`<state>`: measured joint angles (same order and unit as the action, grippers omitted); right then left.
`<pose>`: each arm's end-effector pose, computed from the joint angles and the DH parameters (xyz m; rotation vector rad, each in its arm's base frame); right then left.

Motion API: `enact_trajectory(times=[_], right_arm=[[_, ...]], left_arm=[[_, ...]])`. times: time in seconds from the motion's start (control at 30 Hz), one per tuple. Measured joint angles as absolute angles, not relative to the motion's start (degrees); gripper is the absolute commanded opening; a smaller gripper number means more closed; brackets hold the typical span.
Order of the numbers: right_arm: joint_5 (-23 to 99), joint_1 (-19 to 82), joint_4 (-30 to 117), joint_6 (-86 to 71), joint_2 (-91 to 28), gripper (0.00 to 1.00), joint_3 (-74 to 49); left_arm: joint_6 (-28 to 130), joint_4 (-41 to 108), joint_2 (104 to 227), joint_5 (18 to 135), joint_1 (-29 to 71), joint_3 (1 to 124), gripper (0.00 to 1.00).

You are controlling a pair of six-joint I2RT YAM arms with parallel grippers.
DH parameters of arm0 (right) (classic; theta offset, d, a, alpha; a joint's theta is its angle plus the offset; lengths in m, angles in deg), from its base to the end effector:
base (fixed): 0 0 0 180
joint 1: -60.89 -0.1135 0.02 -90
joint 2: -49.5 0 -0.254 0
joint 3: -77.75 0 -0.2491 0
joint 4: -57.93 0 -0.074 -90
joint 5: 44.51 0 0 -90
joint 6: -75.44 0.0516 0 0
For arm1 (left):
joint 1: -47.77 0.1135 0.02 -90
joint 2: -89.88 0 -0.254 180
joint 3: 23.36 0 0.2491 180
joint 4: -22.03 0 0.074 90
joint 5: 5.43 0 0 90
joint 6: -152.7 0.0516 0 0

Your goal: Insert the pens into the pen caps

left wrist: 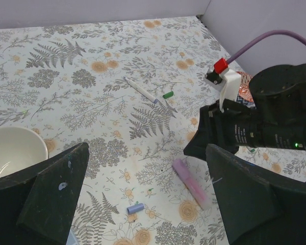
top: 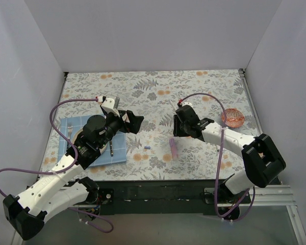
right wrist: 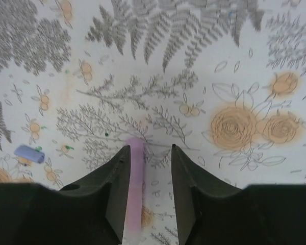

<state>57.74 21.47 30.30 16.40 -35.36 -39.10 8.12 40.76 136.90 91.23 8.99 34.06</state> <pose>0.2462 0.1882 0.1799 -0.0828 2.4273 0.3053 0.1720 -0.1305 0.3261 -0.3451 1.8127 -1.0852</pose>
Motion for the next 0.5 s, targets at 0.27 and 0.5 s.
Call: enact_trajectory(times=[0.27,0.5], right_arm=[[63.49,22.80,32.36,1.21,-44.39,0.40,-25.81],[62.38,25.60,32.14,-10.77,-57.24,0.39,-17.53]], left_arm=[[8.12,40.85,135.92,91.60,8.99,34.06,0.98],[8.12,40.65,134.87,92.08,8.99,34.04,0.98]])
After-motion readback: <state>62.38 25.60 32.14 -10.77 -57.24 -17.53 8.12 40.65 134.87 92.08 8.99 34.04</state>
